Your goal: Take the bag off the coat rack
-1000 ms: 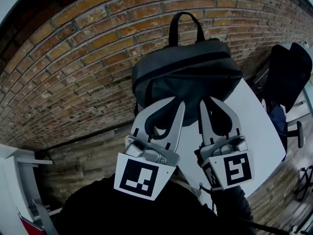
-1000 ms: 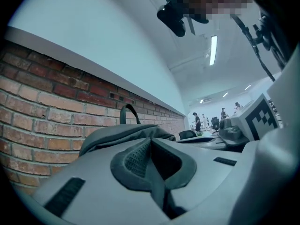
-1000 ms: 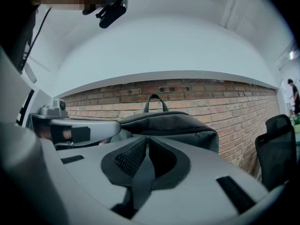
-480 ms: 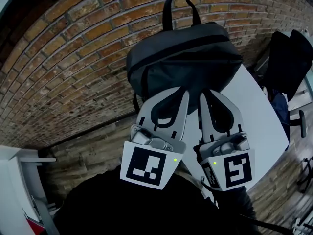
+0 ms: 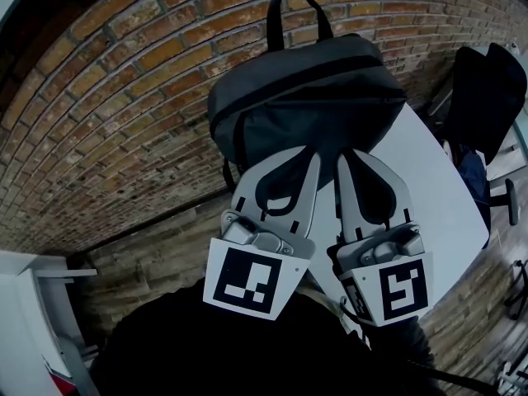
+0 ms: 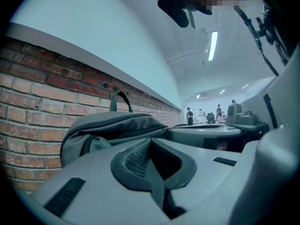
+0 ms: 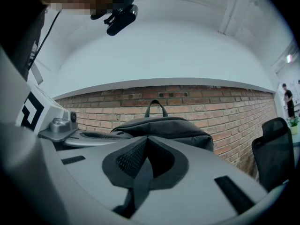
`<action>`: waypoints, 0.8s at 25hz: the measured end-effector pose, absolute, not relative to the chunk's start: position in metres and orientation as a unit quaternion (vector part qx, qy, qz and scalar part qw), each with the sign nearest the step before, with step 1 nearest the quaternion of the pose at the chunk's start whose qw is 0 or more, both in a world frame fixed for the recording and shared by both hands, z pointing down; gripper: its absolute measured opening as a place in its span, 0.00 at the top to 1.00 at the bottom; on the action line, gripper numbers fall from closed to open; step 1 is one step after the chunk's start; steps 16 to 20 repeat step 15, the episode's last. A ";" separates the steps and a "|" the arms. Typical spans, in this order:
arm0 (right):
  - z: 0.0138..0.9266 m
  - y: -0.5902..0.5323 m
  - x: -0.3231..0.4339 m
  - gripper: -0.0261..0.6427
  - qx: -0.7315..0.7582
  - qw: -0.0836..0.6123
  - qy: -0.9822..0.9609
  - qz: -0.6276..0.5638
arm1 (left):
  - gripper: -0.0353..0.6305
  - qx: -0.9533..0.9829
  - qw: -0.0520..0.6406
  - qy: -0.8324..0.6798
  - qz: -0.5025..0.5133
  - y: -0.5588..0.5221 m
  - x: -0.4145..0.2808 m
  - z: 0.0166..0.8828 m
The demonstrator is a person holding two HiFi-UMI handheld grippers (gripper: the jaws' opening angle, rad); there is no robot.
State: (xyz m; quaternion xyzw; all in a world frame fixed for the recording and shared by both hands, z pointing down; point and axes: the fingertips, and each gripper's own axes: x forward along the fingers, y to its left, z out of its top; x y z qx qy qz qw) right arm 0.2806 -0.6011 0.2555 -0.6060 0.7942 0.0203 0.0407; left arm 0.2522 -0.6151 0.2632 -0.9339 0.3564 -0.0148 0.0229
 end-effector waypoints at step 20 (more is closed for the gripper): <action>0.255 -0.604 0.284 0.95 -0.606 0.044 0.794 0.020 | 0.93 -0.934 0.022 0.355 -0.017 -0.618 0.256 0.264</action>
